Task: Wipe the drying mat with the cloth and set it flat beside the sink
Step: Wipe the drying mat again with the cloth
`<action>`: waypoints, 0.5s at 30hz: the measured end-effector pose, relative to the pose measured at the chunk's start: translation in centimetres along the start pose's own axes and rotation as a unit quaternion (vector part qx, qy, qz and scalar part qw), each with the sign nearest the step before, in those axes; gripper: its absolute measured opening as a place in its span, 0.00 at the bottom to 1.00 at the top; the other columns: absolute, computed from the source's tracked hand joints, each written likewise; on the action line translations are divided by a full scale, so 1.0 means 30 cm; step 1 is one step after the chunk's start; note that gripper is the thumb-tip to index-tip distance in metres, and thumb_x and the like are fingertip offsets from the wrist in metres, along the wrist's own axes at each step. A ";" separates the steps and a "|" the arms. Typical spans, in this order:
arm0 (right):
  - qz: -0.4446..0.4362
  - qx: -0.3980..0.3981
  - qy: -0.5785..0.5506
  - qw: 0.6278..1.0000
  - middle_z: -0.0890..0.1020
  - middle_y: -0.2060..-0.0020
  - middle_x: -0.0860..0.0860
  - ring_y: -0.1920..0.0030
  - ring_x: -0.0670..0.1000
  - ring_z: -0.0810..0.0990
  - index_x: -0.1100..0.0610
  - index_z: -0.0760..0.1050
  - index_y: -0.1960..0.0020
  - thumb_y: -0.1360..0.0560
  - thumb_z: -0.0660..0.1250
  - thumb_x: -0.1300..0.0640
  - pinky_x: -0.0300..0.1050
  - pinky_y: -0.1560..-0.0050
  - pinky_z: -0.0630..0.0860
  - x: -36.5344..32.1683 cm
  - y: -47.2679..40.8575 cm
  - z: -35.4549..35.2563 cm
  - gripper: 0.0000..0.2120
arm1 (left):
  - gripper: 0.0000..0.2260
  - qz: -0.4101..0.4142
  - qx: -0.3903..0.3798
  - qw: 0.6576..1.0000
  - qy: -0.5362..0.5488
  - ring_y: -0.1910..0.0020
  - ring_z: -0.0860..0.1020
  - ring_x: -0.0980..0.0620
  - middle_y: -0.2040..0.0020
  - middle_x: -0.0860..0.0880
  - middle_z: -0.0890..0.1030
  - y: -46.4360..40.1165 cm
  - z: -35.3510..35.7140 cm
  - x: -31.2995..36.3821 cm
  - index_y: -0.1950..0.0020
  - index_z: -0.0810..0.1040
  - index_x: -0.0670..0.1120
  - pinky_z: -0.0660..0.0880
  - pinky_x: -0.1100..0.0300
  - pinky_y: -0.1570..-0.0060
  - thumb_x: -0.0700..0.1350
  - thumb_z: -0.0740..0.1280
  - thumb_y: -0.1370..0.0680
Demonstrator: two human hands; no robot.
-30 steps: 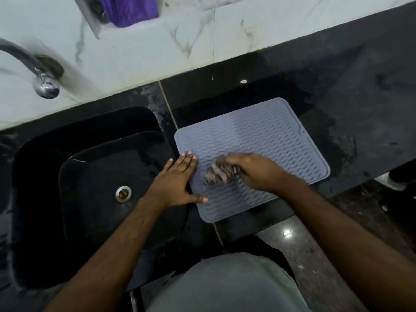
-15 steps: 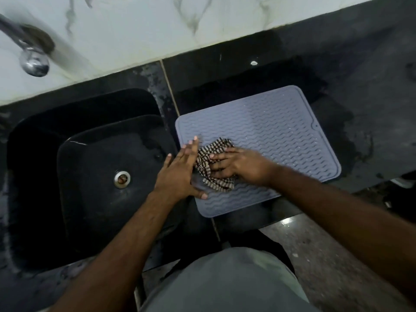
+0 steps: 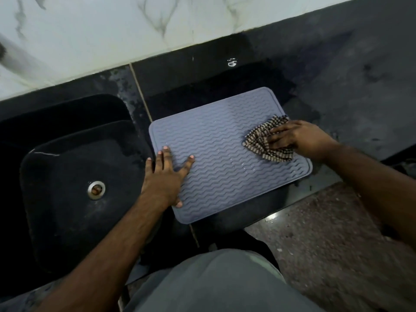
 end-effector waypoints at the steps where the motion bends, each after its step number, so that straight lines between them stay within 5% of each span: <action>1: 0.037 0.005 -0.014 0.999 0.83 0.39 0.47 0.34 0.56 0.78 0.50 0.85 0.43 0.36 0.73 0.74 0.53 0.35 0.73 0.005 0.013 -0.005 0.27 | 0.62 0.000 0.002 1.000 0.006 0.22 0.35 0.32 0.23 0.32 0.29 0.003 0.000 0.001 0.24 0.27 0.63 0.42 0.33 0.24 0.59 0.79 0.33; 5: 0.323 0.100 -0.119 0.933 0.77 0.31 0.49 0.32 0.55 0.76 0.46 0.78 0.33 0.33 0.65 0.72 0.50 0.33 0.73 -0.082 0.057 0.051 0.34 | 0.63 0.007 0.016 1.000 0.015 0.22 0.36 0.31 0.23 0.31 0.30 0.005 -0.001 0.007 0.23 0.28 0.62 0.42 0.36 0.24 0.58 0.80 0.33; 8: 0.443 0.143 -0.169 0.869 0.66 0.23 0.54 0.24 0.58 0.65 0.55 0.67 0.24 0.31 0.61 0.72 0.55 0.25 0.63 -0.247 0.028 0.158 0.36 | 0.63 0.012 0.023 1.000 0.011 0.22 0.38 0.30 0.23 0.30 0.33 0.000 -0.007 0.014 0.22 0.30 0.61 0.43 0.38 0.23 0.58 0.80 0.34; 12: 0.512 0.069 -0.073 0.853 0.58 0.21 0.60 0.23 0.62 0.61 0.59 0.52 0.19 0.21 0.57 0.64 0.60 0.24 0.59 -0.469 -0.085 0.219 0.31 | 0.63 0.019 0.022 0.999 0.027 0.22 0.37 0.30 0.23 0.31 0.32 0.000 -0.006 0.004 0.22 0.30 0.63 0.42 0.38 0.24 0.59 0.80 0.35; 15: 0.457 0.039 -0.057 0.887 0.59 0.22 0.64 0.25 0.65 0.64 0.62 0.50 0.20 0.18 0.48 0.61 0.61 0.26 0.62 -0.676 -0.197 0.237 0.26 | 0.63 0.019 0.015 1.000 0.017 0.22 0.38 0.29 0.24 0.29 0.32 -0.004 -0.009 0.007 0.23 0.29 0.63 0.43 0.38 0.24 0.61 0.80 0.35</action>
Point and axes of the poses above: each hand's wrist, its own y-axis away from the middle knuckle, its own z-axis out of the palm, x = y × z, the point moved 3 cm from there along -y, towards the middle knuckle
